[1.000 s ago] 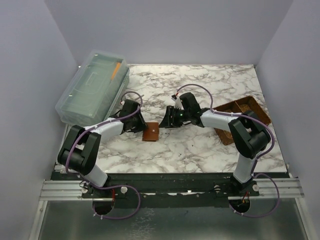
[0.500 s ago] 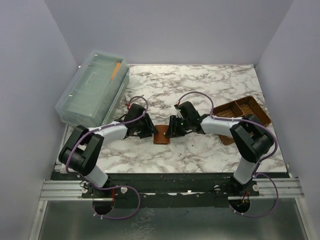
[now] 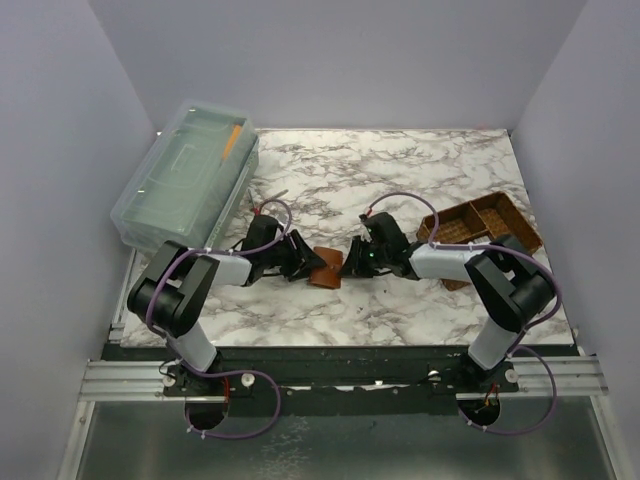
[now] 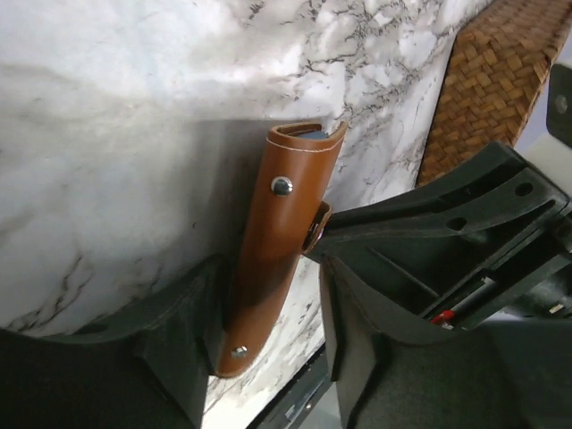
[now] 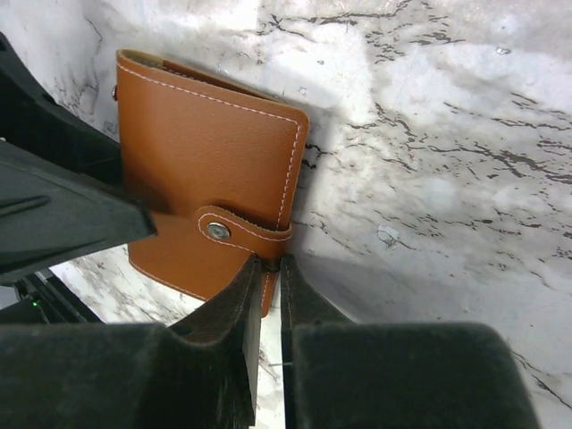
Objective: Put the credit cards into the card holder
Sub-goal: Open the card holder at the center of the board.
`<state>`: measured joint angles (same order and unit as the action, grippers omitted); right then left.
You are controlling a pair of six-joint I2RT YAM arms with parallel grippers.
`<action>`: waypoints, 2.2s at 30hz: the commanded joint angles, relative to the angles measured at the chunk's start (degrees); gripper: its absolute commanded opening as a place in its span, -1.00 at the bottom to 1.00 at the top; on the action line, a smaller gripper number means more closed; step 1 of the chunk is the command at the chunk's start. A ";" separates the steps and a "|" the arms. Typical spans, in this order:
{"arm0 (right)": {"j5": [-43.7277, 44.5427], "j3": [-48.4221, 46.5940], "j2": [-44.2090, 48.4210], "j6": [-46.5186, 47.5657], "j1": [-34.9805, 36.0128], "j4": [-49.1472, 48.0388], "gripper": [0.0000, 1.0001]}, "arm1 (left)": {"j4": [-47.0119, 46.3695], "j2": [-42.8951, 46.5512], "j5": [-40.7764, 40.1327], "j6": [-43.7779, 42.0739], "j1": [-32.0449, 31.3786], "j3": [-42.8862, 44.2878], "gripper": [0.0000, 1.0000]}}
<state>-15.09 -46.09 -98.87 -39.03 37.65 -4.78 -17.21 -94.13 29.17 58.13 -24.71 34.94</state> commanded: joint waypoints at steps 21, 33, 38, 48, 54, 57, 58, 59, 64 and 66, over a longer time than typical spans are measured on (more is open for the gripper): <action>7.91 -5.45 8.10 4.84 2.57 12.76 -0.09 | 8.76 6.94 -13.68 -10.57 -10.09 6.22 -1.00; 9.47 -7.93 8.72 3.17 2.61 13.67 0.02 | 10.56 8.79 -17.44 -13.33 -13.26 7.35 -1.00; 13.16 -9.18 10.32 0.19 2.60 16.17 0.02 | 10.42 9.40 -18.78 -14.74 -13.90 7.07 -1.00; 11.36 -10.04 7.18 -0.61 2.61 17.02 0.01 | 10.36 11.00 -20.12 -15.13 -14.90 7.82 -1.00; 11.95 -5.94 7.28 -1.42 2.59 16.59 -0.11 | 10.71 12.13 -22.55 -15.84 -15.19 8.12 -1.00; 16.18 -3.69 8.20 -2.33 2.56 17.22 -0.17 | 10.78 13.56 -23.39 -16.11 -15.23 7.98 -1.00; 18.13 -3.44 8.20 -2.38 2.60 17.81 -0.21 | 10.75 14.12 -23.75 -16.12 -15.28 7.83 -1.00; 20.35 -3.73 8.01 -2.37 2.56 19.22 -0.24 | 10.87 14.48 -24.14 -16.19 -15.24 7.78 -1.00; 26.61 -5.15 7.38 -1.19 2.61 23.05 -0.42 | 12.19 15.86 -24.25 -16.39 -15.29 8.24 -1.00; 25.02 -5.19 8.51 0.41 2.61 22.39 -0.49 | 12.18 15.92 -24.32 -16.34 -15.32 8.05 -1.00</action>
<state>5.41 -51.24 -90.89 -40.73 40.29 15.05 -3.77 -79.96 6.50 42.52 -39.88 41.58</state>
